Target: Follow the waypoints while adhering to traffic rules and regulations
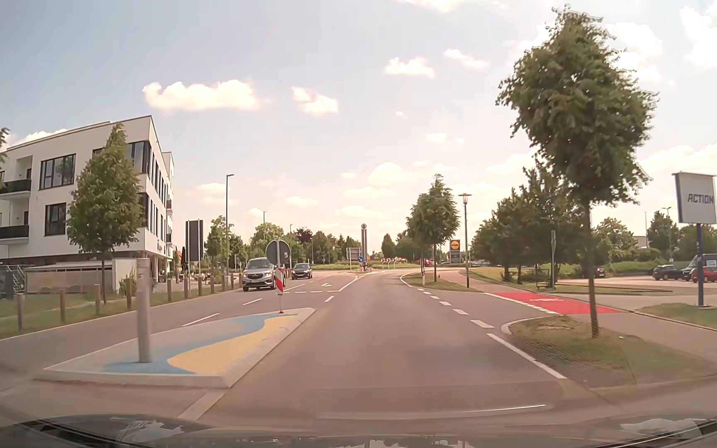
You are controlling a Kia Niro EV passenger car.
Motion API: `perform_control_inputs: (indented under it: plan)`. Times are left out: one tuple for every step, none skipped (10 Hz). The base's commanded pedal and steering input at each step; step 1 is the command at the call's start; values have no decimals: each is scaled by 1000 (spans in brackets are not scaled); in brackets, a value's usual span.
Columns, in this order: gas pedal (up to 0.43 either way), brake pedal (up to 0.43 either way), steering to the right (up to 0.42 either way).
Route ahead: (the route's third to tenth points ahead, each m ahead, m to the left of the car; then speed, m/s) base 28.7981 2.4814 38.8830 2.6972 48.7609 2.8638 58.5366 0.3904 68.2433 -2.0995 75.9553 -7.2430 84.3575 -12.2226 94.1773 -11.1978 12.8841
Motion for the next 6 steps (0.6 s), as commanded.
perform_control_inputs:
  plan:
    - [110, 12, -12]
    - [98, 12, -12]
    - [87, 12, -12]
    - [79, 12, -11]
    - [67, 12, -11]
    - [59, 12, -10]
